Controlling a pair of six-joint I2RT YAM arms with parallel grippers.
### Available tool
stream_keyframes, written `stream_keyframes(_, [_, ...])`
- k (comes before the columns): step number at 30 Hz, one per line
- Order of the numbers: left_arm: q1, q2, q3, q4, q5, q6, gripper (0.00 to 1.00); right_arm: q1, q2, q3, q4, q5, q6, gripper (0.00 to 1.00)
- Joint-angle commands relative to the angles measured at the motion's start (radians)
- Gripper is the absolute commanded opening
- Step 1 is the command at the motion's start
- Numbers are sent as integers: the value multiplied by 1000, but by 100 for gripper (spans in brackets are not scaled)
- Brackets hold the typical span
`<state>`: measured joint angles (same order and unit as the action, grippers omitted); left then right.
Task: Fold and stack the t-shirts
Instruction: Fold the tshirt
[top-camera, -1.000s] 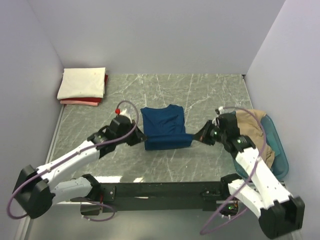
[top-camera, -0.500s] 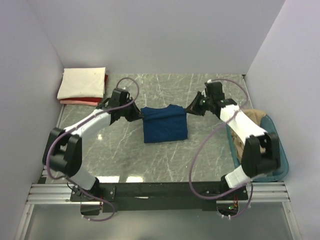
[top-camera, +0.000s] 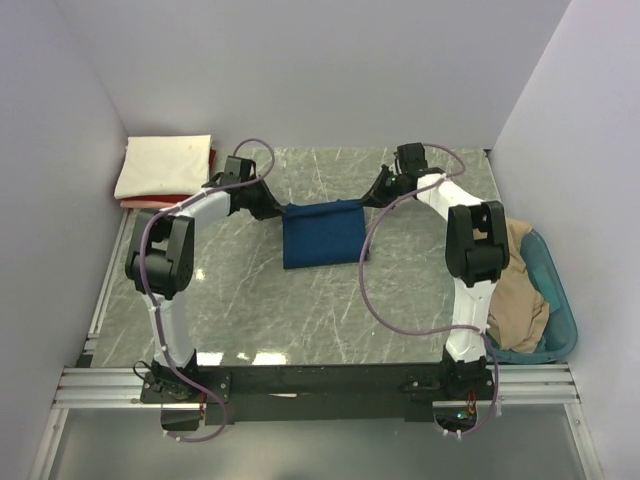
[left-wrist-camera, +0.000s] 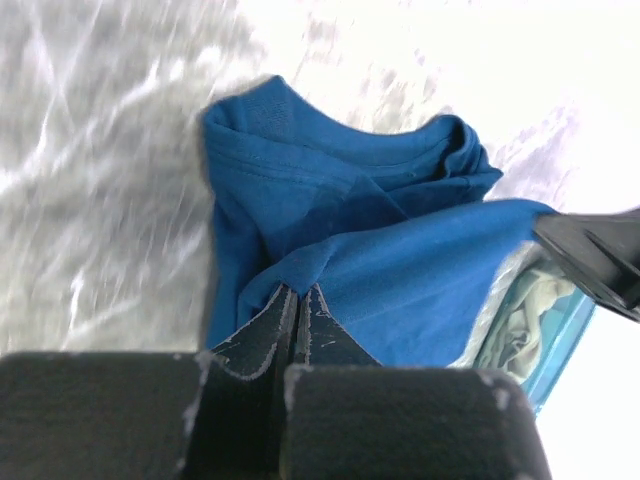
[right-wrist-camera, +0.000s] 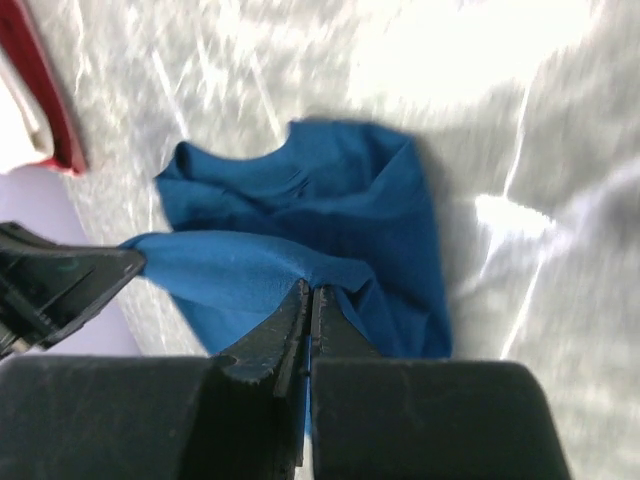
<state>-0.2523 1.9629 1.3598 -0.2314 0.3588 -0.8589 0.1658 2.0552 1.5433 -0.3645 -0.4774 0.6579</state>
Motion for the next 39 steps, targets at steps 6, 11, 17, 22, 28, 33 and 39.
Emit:
stream_keyframes(6, [53,97,203,18,42,35,16,-66,97,193,-16,-10,-52,22])
stream_keyframes(11, [107,62,193,49,75,41,52,-69,24,209,-85,54,-107,36])
stream_keyframes(17, [85,-76,79,96,53,14,49,-10,-162,-11,1,74,-93,35])
stream_keyframes(22, [4,-150,-43,147,26,-18,30,72,-233,-135,55,69,-75,34])
stream_keyframes(28, [-33,-110,-36,99,-4,9,19,104,-242,-219,99,63,-76,33])
stream_keyframes(33, [-33,-43,-15,86,-14,18,16,103,-188,-219,88,66,-86,32])
stream_keyframes(39, [-33,27,10,64,-32,18,15,89,-162,-275,108,82,-78,31])
